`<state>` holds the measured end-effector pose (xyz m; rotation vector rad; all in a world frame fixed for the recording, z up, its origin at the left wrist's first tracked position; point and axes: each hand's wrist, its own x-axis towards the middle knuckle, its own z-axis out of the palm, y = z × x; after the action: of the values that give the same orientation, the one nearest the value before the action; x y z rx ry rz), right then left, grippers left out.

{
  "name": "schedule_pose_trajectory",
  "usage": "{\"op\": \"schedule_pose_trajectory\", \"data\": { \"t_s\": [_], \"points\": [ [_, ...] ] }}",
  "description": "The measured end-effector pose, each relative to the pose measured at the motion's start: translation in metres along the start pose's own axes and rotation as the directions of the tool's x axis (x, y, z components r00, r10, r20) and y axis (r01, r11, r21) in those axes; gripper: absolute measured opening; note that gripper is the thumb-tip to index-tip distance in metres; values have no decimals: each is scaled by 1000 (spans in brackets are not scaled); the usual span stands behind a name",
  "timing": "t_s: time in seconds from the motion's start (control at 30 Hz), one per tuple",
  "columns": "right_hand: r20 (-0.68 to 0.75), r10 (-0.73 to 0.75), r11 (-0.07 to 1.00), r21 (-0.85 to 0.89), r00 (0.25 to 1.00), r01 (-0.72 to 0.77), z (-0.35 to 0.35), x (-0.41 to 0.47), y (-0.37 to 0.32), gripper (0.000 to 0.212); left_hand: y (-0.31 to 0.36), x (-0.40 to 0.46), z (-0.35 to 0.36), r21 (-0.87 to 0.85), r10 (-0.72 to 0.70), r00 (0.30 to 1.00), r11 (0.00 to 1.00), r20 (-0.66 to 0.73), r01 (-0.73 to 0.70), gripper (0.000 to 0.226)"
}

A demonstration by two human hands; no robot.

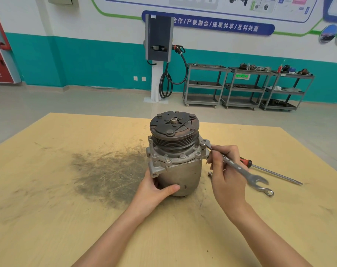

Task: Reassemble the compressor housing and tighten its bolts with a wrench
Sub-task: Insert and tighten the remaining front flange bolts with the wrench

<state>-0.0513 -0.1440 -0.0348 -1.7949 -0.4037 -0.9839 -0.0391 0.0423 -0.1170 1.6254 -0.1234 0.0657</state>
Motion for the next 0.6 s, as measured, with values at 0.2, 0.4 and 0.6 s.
{"op": "schedule_pose_trajectory", "data": {
  "t_s": [0.2,0.4,0.6],
  "points": [
    [38,-47,995,-83,998,50,0,8,-14,29,4,-2,1,4,4,1000,1000,1,-4,109],
    [39,143,954,261,989,-148,-13,36,-21,25,6,-2,1,-9,5,1000,1000,3,-5,117],
    [240,490,664,520,838,-537,-23,49,-2,36,9,-4,1,-16,3,1000,1000,0,-3,118]
  ]
}}
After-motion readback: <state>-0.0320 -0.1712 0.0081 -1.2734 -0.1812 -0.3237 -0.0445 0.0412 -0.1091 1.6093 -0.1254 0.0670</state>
